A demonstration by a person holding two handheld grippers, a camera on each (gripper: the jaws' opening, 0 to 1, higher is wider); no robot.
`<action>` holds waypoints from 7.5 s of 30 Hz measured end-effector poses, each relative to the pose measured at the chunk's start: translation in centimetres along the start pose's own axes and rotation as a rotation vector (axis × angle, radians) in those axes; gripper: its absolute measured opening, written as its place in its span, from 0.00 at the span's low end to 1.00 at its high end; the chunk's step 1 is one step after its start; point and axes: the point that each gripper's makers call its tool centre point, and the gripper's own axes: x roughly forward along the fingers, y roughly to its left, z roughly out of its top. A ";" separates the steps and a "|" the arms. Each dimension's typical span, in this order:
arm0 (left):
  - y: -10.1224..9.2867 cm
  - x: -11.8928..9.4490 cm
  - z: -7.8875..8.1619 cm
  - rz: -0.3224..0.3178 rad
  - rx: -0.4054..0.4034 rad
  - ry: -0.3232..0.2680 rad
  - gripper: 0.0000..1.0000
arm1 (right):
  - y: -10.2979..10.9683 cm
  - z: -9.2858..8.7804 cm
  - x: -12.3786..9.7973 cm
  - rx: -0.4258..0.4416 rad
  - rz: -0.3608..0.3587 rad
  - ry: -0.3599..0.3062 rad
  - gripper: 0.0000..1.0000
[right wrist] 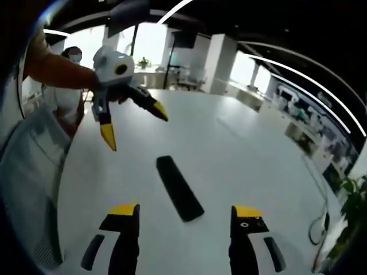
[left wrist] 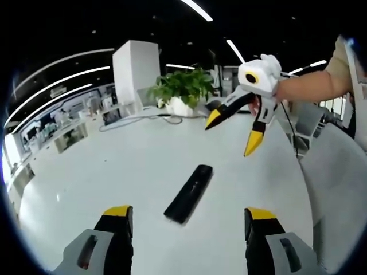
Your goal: Press the specified remote control buttons in sequence, fully releasing each button before pressing the next.
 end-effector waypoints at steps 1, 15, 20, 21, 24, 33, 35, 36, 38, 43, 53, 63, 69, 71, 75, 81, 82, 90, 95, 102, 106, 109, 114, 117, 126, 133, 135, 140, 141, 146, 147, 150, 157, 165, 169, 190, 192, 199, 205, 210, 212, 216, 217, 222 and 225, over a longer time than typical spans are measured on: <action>0.0 0.1 0.1 -0.002 -0.001 0.000 0.82 | -0.1 0.1 0.0 0.000 0.001 0.000 0.60; 0.5 1.0 0.0 -0.015 0.007 0.019 0.80 | -0.5 -0.4 1.0 -0.026 0.026 0.025 0.57; 0.6 1.4 -0.6 -0.025 0.010 0.036 0.80 | -0.6 -0.6 1.7 -0.030 0.039 0.039 0.55; 0.7 1.5 -0.7 -0.025 0.011 0.040 0.80 | -0.7 -0.7 1.9 -0.030 0.041 0.043 0.55; 0.8 1.6 -0.8 -0.026 0.011 0.041 0.79 | -0.8 -0.8 2.2 -0.033 0.045 0.049 0.55; 1.3 2.2 -1.2 -0.038 0.016 0.059 0.76 | -0.7 -1.2 3.1 -0.062 0.071 0.077 0.50; 1.3 2.4 -1.3 -0.042 0.017 0.062 0.75 | -0.7 -1.4 3.3 -0.074 0.077 0.090 0.47; 1.3 2.5 -1.3 -0.044 0.018 0.064 0.76 | -0.7 -1.5 3.4 -0.077 0.079 0.093 0.47; 1.3 2.7 -1.4 -0.048 0.018 0.067 0.76 | -0.6 -1.6 3.6 -0.071 0.089 0.098 0.48; 1.1 3.2 -1.6 -0.061 0.025 0.082 0.75 | -0.6 -2.1 4.0 -0.073 0.102 0.115 0.46; 1.1 3.7 -1.9 -0.073 0.023 0.097 0.74 | -0.6 -2.6 4.5 -0.092 0.119 0.136 0.41; 1.1 4.3 -2.0 -0.088 0.035 0.111 0.70 | -0.5 -2.9 5.1 -0.097 0.133 0.148 0.39; 1.2 4.8 -2.1 -0.100 0.042 0.121 0.68 | -0.6 -3.0 5.4 -0.100 0.140 0.157 0.35; 1.2 4.9 -2.2 -0.102 0.043 0.125 0.68 | -0.7 -3.1 5.5 -0.099 0.142 0.158 0.35; 1.5 5.1 -2.7 -0.102 0.042 0.139 0.66 | -0.7 -3.2 5.8 -0.105 0.150 0.163 0.35; 1.5 5.3 -3.0 -0.110 0.047 0.150 0.64 | -0.7 -3.4 6.2 -0.106 0.159 0.177 0.33; 1.5 5.4 -3.0 -0.110 0.046 0.150 0.63 | -0.7 -3.5 6.2 -0.107 0.160 0.181 0.33; 1.7 6.0 -3.2 -0.119 0.047 0.157 0.61 | -0.7 -3.8 6.7 -0.107 0.173 0.192 0.32; 1.7 6.2 -3.4 -0.123 0.052 0.166 0.56 | -0.7 -3.7 7.0 -0.106 0.178 0.192 0.31; 1.7 6.4 -3.2 -0.133 0.061 0.168 0.51 | -0.8 -3.8 7.1 -0.109 0.184 0.202 0.27; 1.6 6.6 -3.3 -0.143 0.059 0.173 0.46 | -0.8 -3.7 7.2 -0.109 0.189 0.203 0.26; 1.6 6.8 -3.4 -0.149 0.058 0.180 0.45 | -0.9 -3.6 7.3 -0.107 0.192 0.203 0.25; 1.5 7.0 -3.5 -0.162 0.065 0.188 0.41 | -0.9 -3.7 7.4 -0.106 0.197 0.208 0.23; 1.4 7.0 -3.4 -0.169 0.062 0.190 0.41 | -1.0 -3.8 7.4 -0.104 0.199 0.212 0.23; 1.4 7.2 -3.5 -0.180 0.071 0.203 0.35 | -1.2 -4.0 7.7 -0.101 0.211 0.221 0.23; 1.4 7.1 -3.5 -0.184 0.072 0.210 0.29 | -1.1 -4.0 7.7 -0.100 0.223 0.231 0.22; 1.4 7.1 -3.6 -0.188 0.071 0.217 0.27 | -1.0 -4.1 7.7 -0.096 0.229 0.235 0.23; 1.2 7.3 -3.7 -0.190 0.072 0.226 0.27 | -1.0 -4.1 7.7 -0.076 0.237 0.239 0.23; 1.2 7.3 -3.7 -0.190 0.073 0.228 0.27 | -0.9 -4.1 7.7 -0.070 0.239 0.241 0.23; 1.1 7.4 -3.7 -0.189 0.074 0.232 0.28 | -0.9 -4.2 7.7 -0.056 0.246 0.245 0.23; 1.1 7.4 -3.7 -0.189 0.066 0.232 0.28 | -0.9 -4.2 7.7 -0.053 0.248 0.246 0.22; 1.1 7.5 -3.7 -0.190 0.056 0.233 0.27 | -0.9 -4.2 7.7 -0.050 0.252 0.248 0.22; 1.1 7.6 -3.6 -0.199 0.061 0.242 0.27 | -0.8 -4.1 7.7 -0.069 0.254 0.252 0.21; 1.0 7.6 -3.6 -0.202 0.093 0.252 0.26 | -0.8 -4.2 7.6 -0.098 0.250 0.260 0.20; 0.7 7.6 -3.6 -0.208 0.104 0.256 0.25 | -0.7 -4.2 7.5 -0.102 0.253 0.263 0.20; 0.4 7.3 -3.2 -0.216 0.143 0.257 0.25 | -0.3 -4.3 6.8 -0.121 0.255 0.265 0.20; 0.2 7.3 -3.2 -0.218 0.145 0.258 0.25 | -0.1 -4.4 6.7 -0.121 0.255 0.266 0.20; -0.6 7.0 -3.1 -0.223 0.154 0.259 0.25 | 0.6 -4.5 6.2 -0.121 0.257 0.267 0.20; -1.5 6.7 -3.3 -0.229 0.159 0.262 0.24 | 1.3 -4.6 5.8 -0.115 0.263 0.268 0.20; -2.1 6.3 -3.3 -0.230 0.162 0.261 0.24 | 1.9 -4.6 5.3 -0.114 0.262 0.265 0.20; -2.4 6.1 -3.3 -0.231 0.165 0.262 0.24 | 2.3 -4.6 5.2 -0.113 0.263 0.265 0.20; -3.0 5.7 -3.3 -0.233 0.170 0.265 0.24 | 3.0 -4.7 4.9 -0.110 0.264 0.263 0.20; -3.2 5.7 -3.3 -0.234 0.171 0.265 0.24 | 3.1 -4.7 4.7 -0.109 0.264 0.262 0.20; -4.3 5.3 -3.7 -0.238 0.168 0.268 0.24 | 4.1 -4.9 4.2 -0.106 0.266 0.259 0.20; -5.1 5.1 -4.0 -0.245 0.169 0.273 0.24 | 4.8 -5.1 4.0 -0.103 0.271 0.259 0.20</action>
